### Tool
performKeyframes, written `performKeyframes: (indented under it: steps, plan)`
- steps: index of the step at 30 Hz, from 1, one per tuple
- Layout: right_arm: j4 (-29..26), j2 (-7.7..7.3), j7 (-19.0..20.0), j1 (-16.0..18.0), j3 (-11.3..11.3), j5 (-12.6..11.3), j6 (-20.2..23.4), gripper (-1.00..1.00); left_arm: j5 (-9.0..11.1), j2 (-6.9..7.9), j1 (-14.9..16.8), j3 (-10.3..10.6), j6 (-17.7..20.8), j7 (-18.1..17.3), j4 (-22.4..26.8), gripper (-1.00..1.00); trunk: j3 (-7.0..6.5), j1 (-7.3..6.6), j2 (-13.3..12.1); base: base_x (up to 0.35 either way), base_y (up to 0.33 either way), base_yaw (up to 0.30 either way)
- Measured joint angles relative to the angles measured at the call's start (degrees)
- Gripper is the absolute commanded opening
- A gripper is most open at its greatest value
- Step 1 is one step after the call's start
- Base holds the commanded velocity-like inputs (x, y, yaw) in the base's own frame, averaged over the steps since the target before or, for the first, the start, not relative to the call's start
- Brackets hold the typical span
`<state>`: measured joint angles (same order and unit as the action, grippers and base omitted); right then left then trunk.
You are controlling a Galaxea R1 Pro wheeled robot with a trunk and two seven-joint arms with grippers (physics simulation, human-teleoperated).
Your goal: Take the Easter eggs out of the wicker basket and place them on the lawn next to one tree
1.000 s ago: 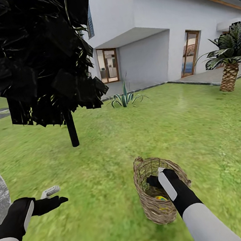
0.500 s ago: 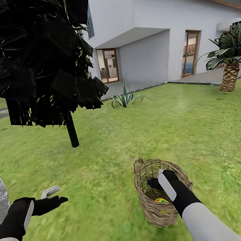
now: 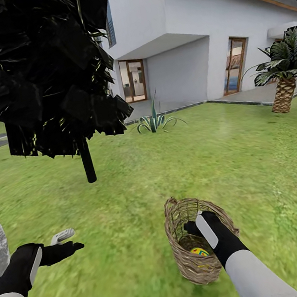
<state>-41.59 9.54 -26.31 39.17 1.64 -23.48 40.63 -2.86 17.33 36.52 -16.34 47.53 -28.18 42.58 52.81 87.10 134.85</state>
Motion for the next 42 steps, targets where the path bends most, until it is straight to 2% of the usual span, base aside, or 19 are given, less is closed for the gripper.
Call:
performKeyframes:
  steps: [6,19,27,38,42]
  plan:
    - [0.01,0.00,0.00,0.00,0.00,0.06,0.00,1.00,-0.06,-0.79,0.00,0.07,0.00,0.04,0.00,1.00,0.00,0.00,0.00,0.011,-0.001,0.000]
    - [0.39,-0.09,-0.09,0.02,0.00,0.19,-0.04,1.00,-0.07,-0.87,0.00,0.09,0.00,0.09,0.00,1.00,0.00,0.00,0.00,0.093,0.000,0.000]
    - [6.96,-0.09,-2.46,2.15,-0.03,0.39,-0.80,1.00,-0.08,-0.87,0.00,0.09,0.00,0.09,0.00,1.00,0.00,0.00,0.00,0.076,0.000,0.000]
    - [8.49,-0.09,-2.84,2.55,-0.04,0.51,-2.11,1.00,-0.08,-0.87,0.00,0.08,0.02,0.09,0.01,1.00,0.00,-0.01,0.00,0.060,0.031,0.000]
    - [10.82,-0.09,-2.86,3.33,-0.08,0.53,-2.19,1.00,-0.07,-0.87,0.00,0.09,0.01,0.09,0.00,1.00,0.00,0.00,0.00,0.049,0.031,0.000]
